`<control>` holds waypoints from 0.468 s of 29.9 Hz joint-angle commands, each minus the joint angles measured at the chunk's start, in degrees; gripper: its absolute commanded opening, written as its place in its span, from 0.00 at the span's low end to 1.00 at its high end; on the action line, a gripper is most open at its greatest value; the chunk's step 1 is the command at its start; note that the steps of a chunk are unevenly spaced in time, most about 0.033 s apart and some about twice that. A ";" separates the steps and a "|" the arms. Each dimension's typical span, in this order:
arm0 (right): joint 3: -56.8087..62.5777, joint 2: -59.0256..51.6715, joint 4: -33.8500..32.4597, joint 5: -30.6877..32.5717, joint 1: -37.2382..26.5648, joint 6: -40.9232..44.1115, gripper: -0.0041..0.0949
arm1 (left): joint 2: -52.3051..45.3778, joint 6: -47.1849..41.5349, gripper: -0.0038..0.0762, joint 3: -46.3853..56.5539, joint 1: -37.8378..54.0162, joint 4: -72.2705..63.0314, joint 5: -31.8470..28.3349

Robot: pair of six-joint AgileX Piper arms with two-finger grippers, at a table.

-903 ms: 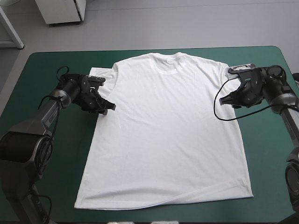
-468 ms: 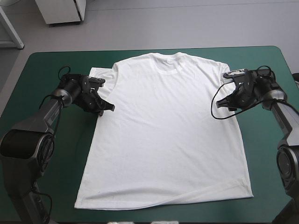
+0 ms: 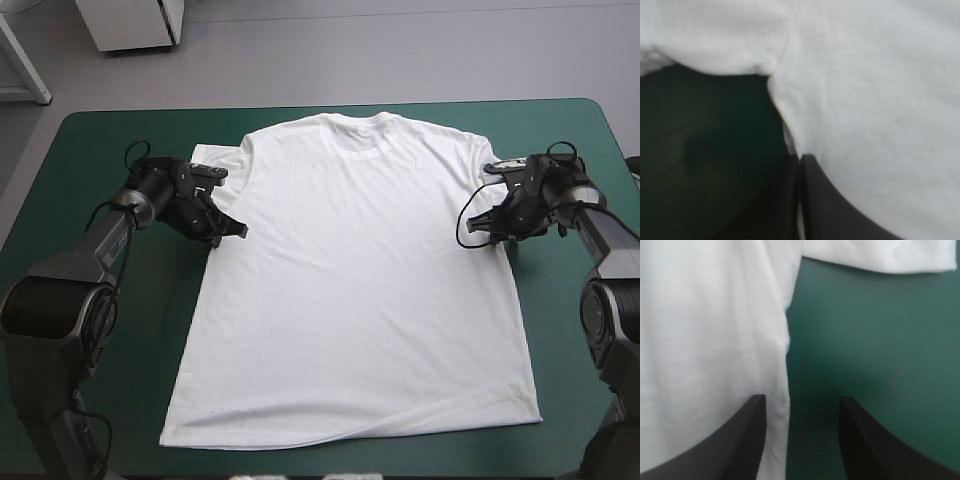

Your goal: Fold the cloth

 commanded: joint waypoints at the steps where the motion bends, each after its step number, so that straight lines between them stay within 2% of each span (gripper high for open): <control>1: -2.09 -1.87 4.03 -1.78 -0.34 -2.70 0.49 | -0.88 0.25 0.04 -0.34 -1.09 -3.54 0.00; 9: -3.09 1.94 9.09 -1.29 -0.34 -4.19 0.48 | -0.88 0.55 0.04 -0.34 -1.34 -3.87 0.00; 11: -3.09 2.61 9.20 -0.92 -0.23 -4.19 0.43 | -0.88 0.55 0.04 -0.34 -1.34 -3.87 0.00; 14: -3.09 3.20 9.36 -0.40 -0.23 -4.25 0.24 | -0.88 0.78 0.04 -0.34 -1.34 -3.87 0.00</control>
